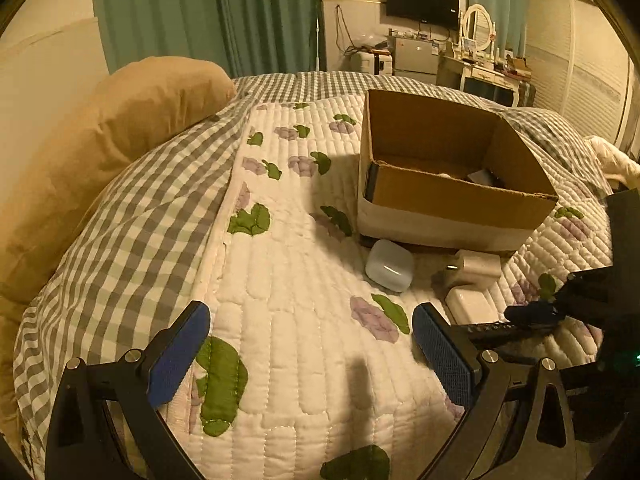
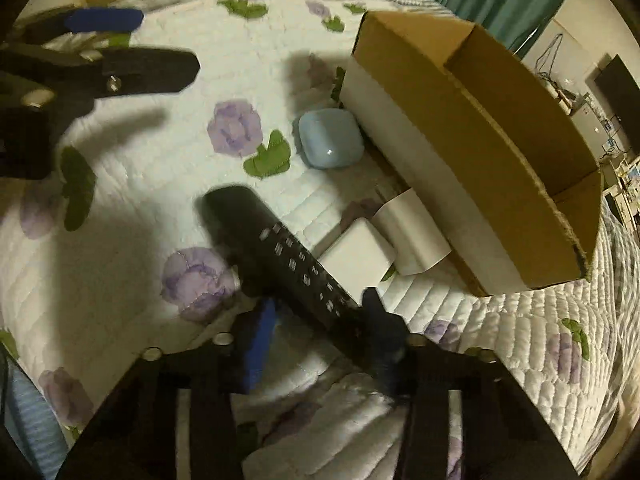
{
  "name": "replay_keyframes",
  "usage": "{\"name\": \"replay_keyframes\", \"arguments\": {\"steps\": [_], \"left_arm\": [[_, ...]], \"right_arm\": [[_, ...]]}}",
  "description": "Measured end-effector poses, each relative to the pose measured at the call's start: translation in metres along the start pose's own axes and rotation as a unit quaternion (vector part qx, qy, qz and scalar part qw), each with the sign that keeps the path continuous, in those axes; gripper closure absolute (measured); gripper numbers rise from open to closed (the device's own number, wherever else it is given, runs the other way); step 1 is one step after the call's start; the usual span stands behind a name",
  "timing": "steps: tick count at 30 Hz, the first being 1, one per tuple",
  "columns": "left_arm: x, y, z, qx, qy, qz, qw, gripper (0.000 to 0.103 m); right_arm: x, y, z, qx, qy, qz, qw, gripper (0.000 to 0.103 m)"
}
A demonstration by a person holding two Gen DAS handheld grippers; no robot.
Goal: Organize rigid objects
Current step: 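Grasp the black TV remote with the right gripper, then grasp the white plug charger with the left gripper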
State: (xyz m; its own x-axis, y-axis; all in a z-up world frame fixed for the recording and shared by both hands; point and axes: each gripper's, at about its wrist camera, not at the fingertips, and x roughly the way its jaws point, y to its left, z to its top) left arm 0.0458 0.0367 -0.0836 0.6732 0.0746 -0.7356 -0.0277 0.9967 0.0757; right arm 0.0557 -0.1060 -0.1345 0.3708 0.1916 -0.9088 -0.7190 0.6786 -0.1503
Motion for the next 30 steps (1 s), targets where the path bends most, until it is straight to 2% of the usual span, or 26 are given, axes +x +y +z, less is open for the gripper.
{"name": "replay_keyframes", "arguments": {"steps": [6, 10, 15, 20, 24, 30], "left_arm": [[0.0, -0.002, 0.011, -0.008, -0.006, 0.007, 0.9999, 0.0], [-0.003, -0.003, 0.019, -0.015, -0.011, 0.005, 0.9998, 0.0], [0.001, -0.019, 0.022, 0.0, -0.008, -0.002, 1.0, 0.0], [0.014, -0.048, 0.019, 0.021, 0.012, -0.028, 0.9993, 0.0], [0.031, -0.079, 0.013, 0.037, 0.039, -0.058, 0.9969, 0.0], [0.06, -0.116, 0.0, 0.053, 0.076, -0.085, 0.9921, 0.004]], "right_arm": [[-0.033, -0.018, 0.003, 0.037, -0.056, 0.012, 0.998, 0.086], [-0.046, -0.029, 0.01, 0.065, -0.08, 0.014, 0.995, 0.086], [-0.068, -0.034, -0.004, 0.096, -0.109, 0.002, 0.989, 0.086], [-0.094, -0.051, -0.017, 0.131, -0.141, -0.017, 0.981, 0.087], [-0.098, -0.07, -0.027, 0.159, -0.137, -0.039, 0.977, 0.087], [-0.089, -0.08, -0.034, 0.181, -0.138, -0.026, 0.973, 0.087]]}}
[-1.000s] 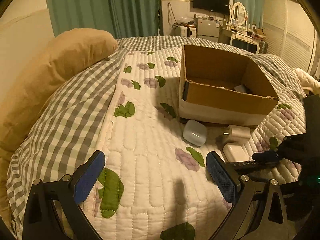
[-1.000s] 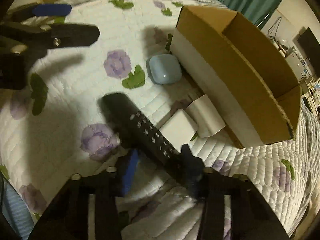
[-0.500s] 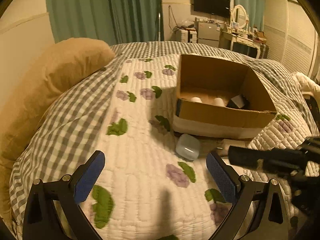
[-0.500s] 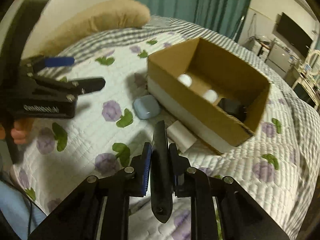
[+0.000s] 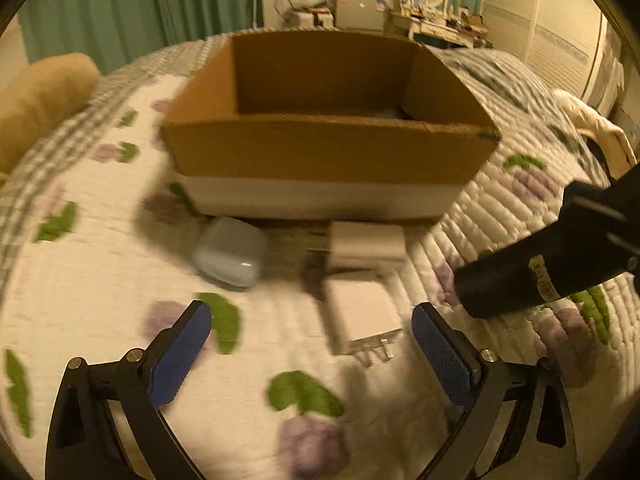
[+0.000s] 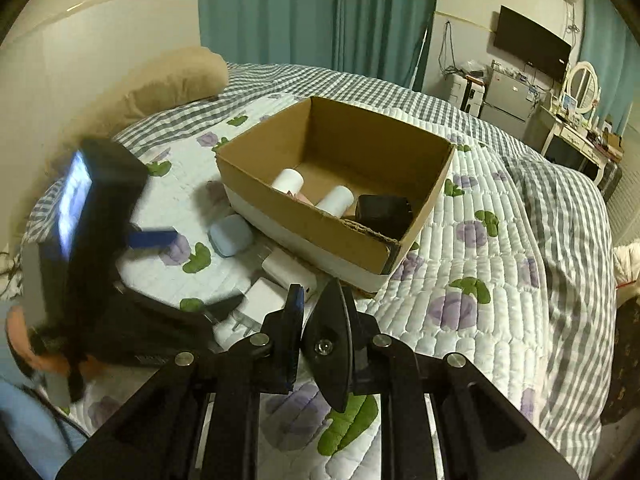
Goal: Organize rigid objects
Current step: 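Grasp the white plug charger with the left gripper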
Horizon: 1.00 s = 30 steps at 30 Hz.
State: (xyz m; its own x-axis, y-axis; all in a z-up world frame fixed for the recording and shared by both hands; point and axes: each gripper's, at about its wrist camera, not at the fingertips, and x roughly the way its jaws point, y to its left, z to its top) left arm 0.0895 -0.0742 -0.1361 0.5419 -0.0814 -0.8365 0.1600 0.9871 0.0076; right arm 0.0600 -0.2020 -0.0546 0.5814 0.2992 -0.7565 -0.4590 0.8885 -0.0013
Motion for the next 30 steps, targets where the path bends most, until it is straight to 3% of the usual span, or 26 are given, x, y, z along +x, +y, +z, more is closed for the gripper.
{"name": "replay_keyframes", "arguments": {"steps": [4, 11, 12, 13, 15, 20, 30], "left_arm": [[0.02, -0.01, 0.0, 0.008, 0.014, 0.001, 0.9999, 0.007], [0.047, -0.017, -0.002, 0.014, 0.055, -0.008, 0.9984, 0.024], [0.048, -0.019, -0.002, 0.019, 0.054, -0.008, 0.9983, 0.028], [0.047, -0.02, -0.002, 0.023, 0.053, -0.015, 0.9982, 0.043], [0.043, -0.024, -0.003, 0.029, 0.048, -0.03, 0.998, 0.055], [0.028, -0.022, -0.007, 0.029, 0.031, -0.034, 0.9985, 0.059], [-0.04, -0.006, -0.002, 0.014, -0.04, -0.025, 0.9988, 0.061]], "right_arm": [[0.003, -0.004, 0.0, 0.006, -0.003, 0.0, 1.0, 0.087], [0.01, -0.011, 0.0, 0.021, -0.001, 0.004, 1.0, 0.087], [0.012, -0.012, 0.0, 0.025, 0.001, 0.006, 1.0, 0.087], [0.013, -0.012, 0.0, 0.027, 0.0, 0.005, 1.0, 0.087], [0.014, -0.012, 0.0, 0.029, 0.001, 0.005, 1.0, 0.087], [0.013, -0.012, 0.003, 0.027, -0.004, 0.003, 1.0, 0.087], [-0.007, -0.006, 0.034, 0.014, -0.031, -0.005, 0.999, 0.087]]}}
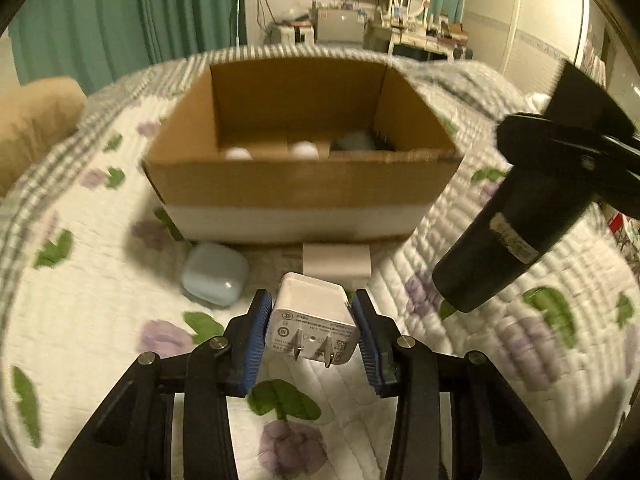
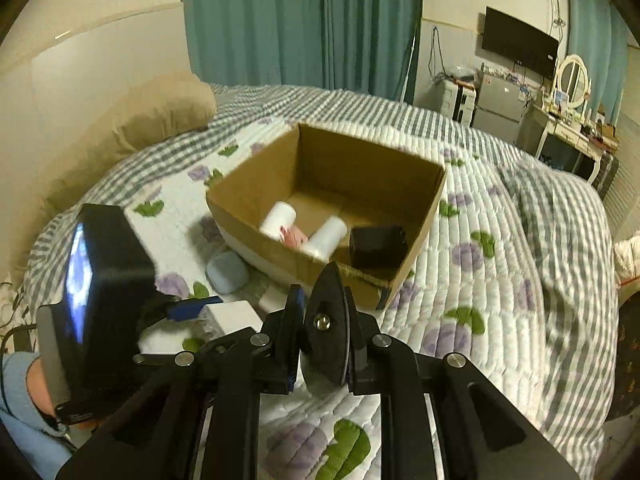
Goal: Organize rigid objects
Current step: 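Grasp the white plug charger with the left gripper, then drop the charger into the box with left gripper while right drops the remote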
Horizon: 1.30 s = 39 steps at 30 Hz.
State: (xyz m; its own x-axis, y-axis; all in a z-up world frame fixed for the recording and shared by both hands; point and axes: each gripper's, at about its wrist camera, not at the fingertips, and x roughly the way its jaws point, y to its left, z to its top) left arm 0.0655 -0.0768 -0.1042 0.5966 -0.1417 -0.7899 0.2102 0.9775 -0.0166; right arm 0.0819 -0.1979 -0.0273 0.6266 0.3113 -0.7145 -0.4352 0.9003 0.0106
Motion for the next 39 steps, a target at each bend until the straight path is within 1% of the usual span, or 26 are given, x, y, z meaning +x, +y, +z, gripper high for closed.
{"name": "replay_keyframes", "arguments": {"steps": [3, 6, 10, 13, 17, 19, 25, 33, 39], "left_arm": [[-0.015, 0.001, 0.016, -0.001, -0.019, 0.0, 0.9998, 0.061], [-0.03, 0.002, 0.036, -0.002, -0.043, -0.002, 0.9991, 0.061], [-0.049, 0.012, 0.062, -0.002, -0.073, -0.001, 0.9974, 0.061], [-0.053, 0.02, 0.082, -0.006, -0.09, 0.007, 0.9959, 0.061], [-0.05, 0.03, 0.111, -0.006, -0.106, 0.023, 0.9941, 0.061], [-0.043, 0.035, 0.124, -0.007, -0.107, 0.027, 0.9939, 0.061], [-0.017, 0.042, 0.145, -0.01, -0.099, 0.033, 0.9945, 0.061], [0.027, 0.051, 0.162, -0.01, -0.076, 0.034, 0.9965, 0.061], [0.059, 0.056, 0.169, -0.006, -0.058, 0.039, 0.9975, 0.061]], "right_arm": [[-0.01, 0.004, 0.021, -0.016, -0.016, -0.008, 1.0, 0.087], [-0.019, 0.005, 0.044, -0.026, -0.028, -0.007, 0.999, 0.087], [-0.029, 0.005, 0.082, -0.038, -0.047, -0.007, 0.998, 0.087], [-0.03, 0.004, 0.109, -0.044, -0.057, -0.008, 0.997, 0.087], [-0.02, 0.002, 0.137, -0.053, -0.055, -0.025, 0.997, 0.087], [-0.009, -0.001, 0.148, -0.052, -0.051, -0.032, 0.997, 0.087], [0.027, -0.017, 0.158, -0.042, -0.033, -0.04, 0.998, 0.087], [0.073, -0.037, 0.164, -0.034, -0.011, -0.049, 0.998, 0.087], [0.105, -0.048, 0.164, -0.042, 0.001, -0.069, 0.997, 0.087]]}}
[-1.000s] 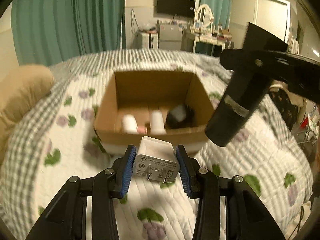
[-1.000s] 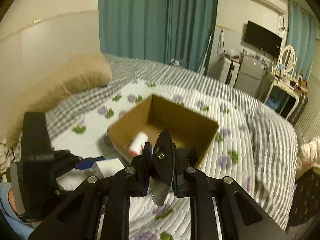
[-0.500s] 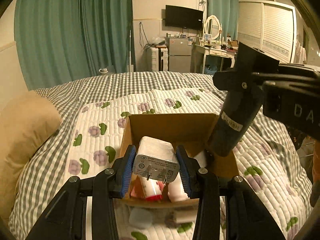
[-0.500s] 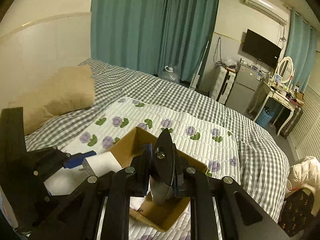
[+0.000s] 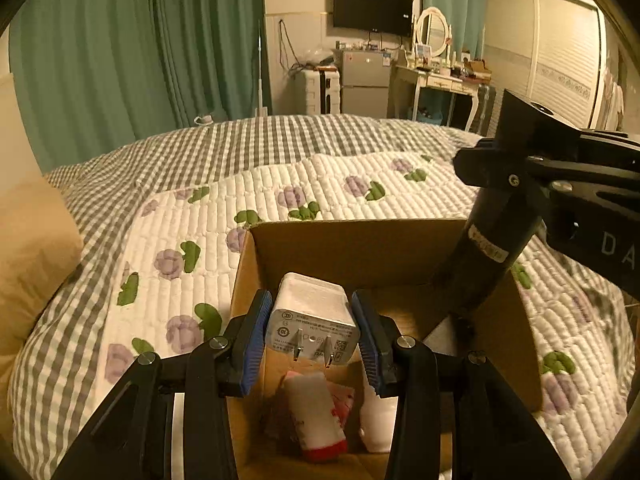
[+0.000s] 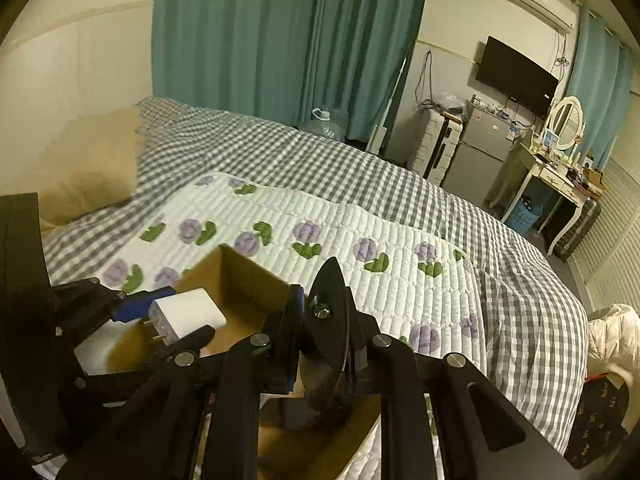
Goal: Organize rigid objects
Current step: 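Drop the charger into the box with left gripper while right drops the remote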
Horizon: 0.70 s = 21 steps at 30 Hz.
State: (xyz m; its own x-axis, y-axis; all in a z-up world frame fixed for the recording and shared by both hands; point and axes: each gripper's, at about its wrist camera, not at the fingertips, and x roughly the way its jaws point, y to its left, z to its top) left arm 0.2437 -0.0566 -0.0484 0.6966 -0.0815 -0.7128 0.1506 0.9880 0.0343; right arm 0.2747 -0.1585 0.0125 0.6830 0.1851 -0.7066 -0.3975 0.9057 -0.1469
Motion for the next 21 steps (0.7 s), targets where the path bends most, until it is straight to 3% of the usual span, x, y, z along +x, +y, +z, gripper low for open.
{"name": "replay_keyframes", "arguments": {"steps": [12, 14, 16, 17, 18, 21], "left_arm": [[0.031, 0.002, -0.004, 0.007, 0.028, -0.002, 0.9996, 0.061], [0.03, 0.001, -0.004, 0.005, 0.029, -0.005, 0.9996, 0.054], [0.026, 0.002, -0.004, 0.001, 0.026, -0.003, 0.9997, 0.041], [0.022, 0.003, -0.004, -0.002, 0.023, 0.0, 0.9997, 0.035], [0.017, 0.004, -0.004, -0.006, 0.018, 0.001, 0.9998, 0.033], [0.001, 0.009, -0.001, -0.015, 0.01, -0.003, 0.9998, 0.03]], "right_arm": [[0.045, -0.006, -0.015, 0.003, 0.024, -0.008, 1.0, 0.087], [0.045, -0.006, -0.015, 0.009, 0.021, -0.004, 1.0, 0.087], [0.041, -0.008, -0.014, 0.021, 0.017, -0.002, 1.0, 0.077], [0.037, -0.01, -0.011, 0.03, 0.012, -0.003, 0.999, 0.055], [0.028, -0.013, -0.009, 0.043, -0.001, 0.0, 0.999, 0.04], [0.001, -0.02, -0.003, 0.068, -0.028, 0.014, 0.997, 0.039]]}}
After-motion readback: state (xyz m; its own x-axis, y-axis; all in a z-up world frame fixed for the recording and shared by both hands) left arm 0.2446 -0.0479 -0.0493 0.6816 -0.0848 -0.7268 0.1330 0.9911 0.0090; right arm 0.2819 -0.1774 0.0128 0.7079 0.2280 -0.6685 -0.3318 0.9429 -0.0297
